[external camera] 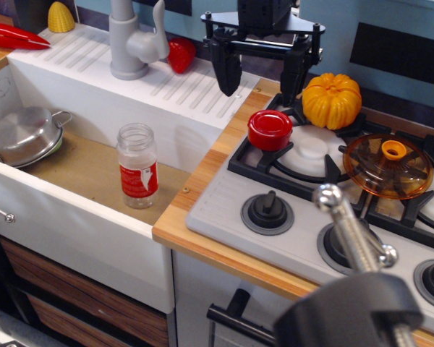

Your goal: Put cap on container

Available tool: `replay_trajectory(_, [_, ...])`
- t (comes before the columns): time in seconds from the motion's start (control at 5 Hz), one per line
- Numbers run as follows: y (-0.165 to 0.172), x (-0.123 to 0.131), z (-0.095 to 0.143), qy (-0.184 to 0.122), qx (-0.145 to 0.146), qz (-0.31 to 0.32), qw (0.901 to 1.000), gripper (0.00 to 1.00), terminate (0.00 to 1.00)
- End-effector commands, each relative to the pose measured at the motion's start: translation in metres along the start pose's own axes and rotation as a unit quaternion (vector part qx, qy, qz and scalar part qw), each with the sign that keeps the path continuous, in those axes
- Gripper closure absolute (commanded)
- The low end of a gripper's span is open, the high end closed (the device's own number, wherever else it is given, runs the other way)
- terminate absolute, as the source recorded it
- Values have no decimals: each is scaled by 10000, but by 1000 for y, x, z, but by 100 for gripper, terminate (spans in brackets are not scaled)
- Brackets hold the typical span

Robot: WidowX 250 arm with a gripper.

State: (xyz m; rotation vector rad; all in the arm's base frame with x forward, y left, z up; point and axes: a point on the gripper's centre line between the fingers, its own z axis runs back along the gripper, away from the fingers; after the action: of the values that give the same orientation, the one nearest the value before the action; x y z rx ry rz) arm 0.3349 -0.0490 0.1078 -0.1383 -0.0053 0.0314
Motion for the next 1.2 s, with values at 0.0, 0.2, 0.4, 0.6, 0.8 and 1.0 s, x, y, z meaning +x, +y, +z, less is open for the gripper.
replay_trajectory(0.0, [0,0,0,0,0,0,10000,0,0])
replay_trajectory(0.2, [4,11,-7,-79,56,20,10000,0,0])
replay_trajectory(0.4, [7,16,-13,-183,5,43,9998,0,0])
replay_trajectory(0.6, [8,21,-20,-247,-17,47,9997,0,0])
replay_trajectory(0.8, [6,25,-25,-359,31,51,9993,0,0])
replay_trajectory(1.0, [7,31,-29,-361,78,119,9992,0,0])
